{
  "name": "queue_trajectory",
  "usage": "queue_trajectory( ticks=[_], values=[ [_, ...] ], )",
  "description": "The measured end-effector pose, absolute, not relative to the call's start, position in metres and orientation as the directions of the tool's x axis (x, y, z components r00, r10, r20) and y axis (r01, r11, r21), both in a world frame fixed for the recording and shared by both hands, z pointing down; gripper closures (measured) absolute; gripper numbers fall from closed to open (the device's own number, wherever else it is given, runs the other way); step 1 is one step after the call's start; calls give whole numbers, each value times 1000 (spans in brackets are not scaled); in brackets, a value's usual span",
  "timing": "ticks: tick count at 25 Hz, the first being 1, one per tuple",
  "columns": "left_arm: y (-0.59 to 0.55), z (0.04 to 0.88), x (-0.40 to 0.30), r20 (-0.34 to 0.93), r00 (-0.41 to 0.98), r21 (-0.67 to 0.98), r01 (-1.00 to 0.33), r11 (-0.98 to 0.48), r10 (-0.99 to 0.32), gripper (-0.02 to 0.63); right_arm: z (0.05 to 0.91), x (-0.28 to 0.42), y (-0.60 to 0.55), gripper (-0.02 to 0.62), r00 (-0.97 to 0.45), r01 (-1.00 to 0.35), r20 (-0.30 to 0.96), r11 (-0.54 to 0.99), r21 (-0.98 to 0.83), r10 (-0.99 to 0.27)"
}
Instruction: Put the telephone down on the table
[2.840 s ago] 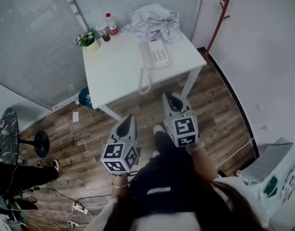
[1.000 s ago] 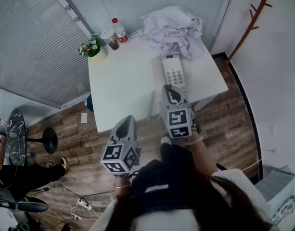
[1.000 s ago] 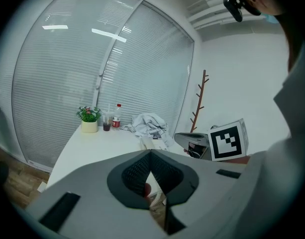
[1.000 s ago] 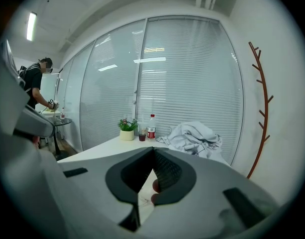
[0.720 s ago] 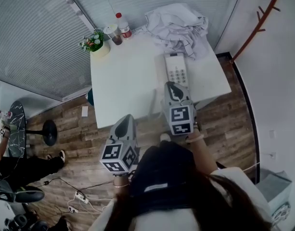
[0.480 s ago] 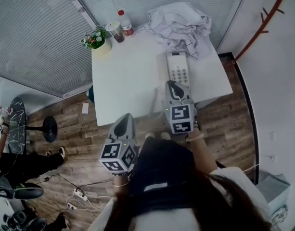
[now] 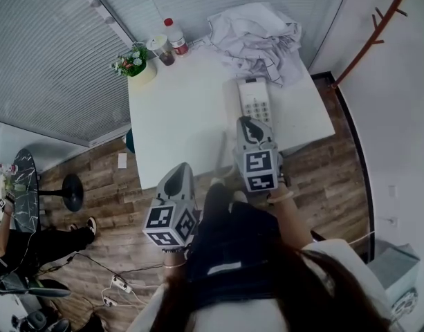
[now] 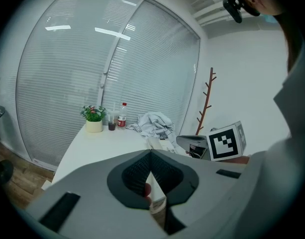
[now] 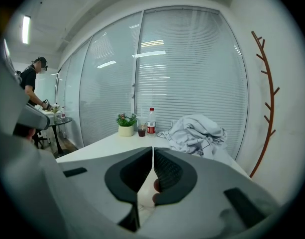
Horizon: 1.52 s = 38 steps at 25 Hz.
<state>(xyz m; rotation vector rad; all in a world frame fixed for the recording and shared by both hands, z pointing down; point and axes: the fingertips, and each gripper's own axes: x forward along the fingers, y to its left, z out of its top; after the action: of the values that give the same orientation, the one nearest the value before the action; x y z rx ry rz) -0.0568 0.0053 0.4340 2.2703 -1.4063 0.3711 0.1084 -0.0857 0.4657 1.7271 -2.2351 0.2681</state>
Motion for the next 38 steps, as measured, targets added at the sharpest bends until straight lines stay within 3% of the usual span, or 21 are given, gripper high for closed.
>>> queue_trajectory(
  ticks=[9,13,26,38],
  values=[
    [-23,438,-61,459,471,236,-882,-408,-753,606,475,110,-107,541,-211,-971,381,239,27,-900],
    [-34,439,-62,463,484,237,-875,-423,-742,606,482,104,-115,476,-229,-966,407,259,19,-884],
    [-63,446,-72,481,513,243,-857,-454,-711,606,506,99,-135,438,-185,-974,476,225,30,-860],
    [-74,460,-82,511,530,247,-845,-475,-677,606,539,103,-142,365,-135,-984,554,179,25,-822]
  ],
)
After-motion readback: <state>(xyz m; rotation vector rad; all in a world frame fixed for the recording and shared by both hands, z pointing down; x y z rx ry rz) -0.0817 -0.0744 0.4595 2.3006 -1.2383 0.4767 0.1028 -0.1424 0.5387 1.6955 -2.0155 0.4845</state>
